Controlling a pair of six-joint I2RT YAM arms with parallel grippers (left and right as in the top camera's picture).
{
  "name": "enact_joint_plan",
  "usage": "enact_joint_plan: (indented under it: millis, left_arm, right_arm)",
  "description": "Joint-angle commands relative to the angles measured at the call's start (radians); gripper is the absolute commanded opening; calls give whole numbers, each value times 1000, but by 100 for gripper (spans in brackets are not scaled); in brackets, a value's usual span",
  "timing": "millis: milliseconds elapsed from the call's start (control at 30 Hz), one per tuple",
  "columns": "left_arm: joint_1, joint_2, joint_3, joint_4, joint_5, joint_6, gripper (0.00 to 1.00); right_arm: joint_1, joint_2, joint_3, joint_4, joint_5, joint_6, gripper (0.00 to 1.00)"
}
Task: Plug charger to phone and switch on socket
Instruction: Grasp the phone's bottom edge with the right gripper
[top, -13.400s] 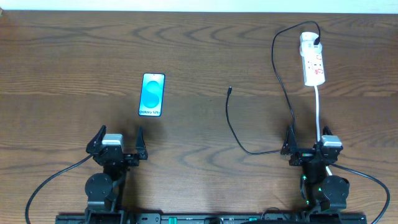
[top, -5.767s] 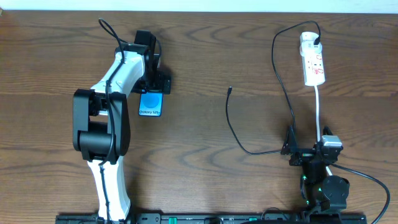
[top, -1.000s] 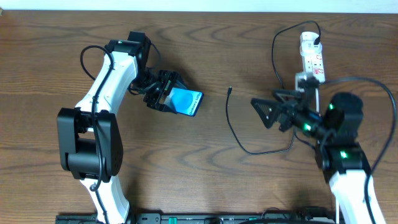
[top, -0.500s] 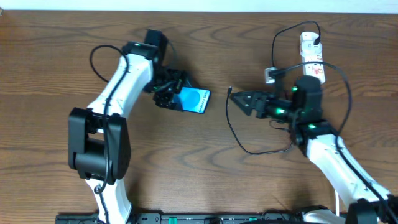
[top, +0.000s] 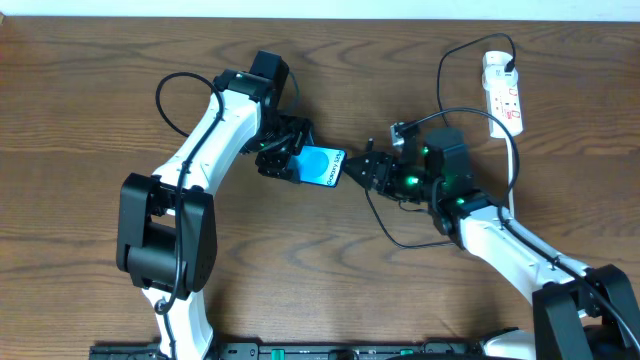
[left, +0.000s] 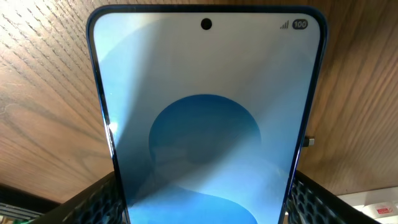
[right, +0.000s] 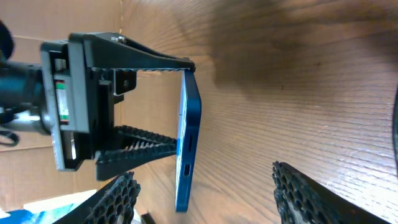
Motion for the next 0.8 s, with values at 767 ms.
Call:
enact_joint_plan:
  millis: [767]
  left_arm:
    - [-92, -21, 16, -77, -170, 42, 7]
  right_arm:
    - [188, 34, 16, -20, 283, 22, 56]
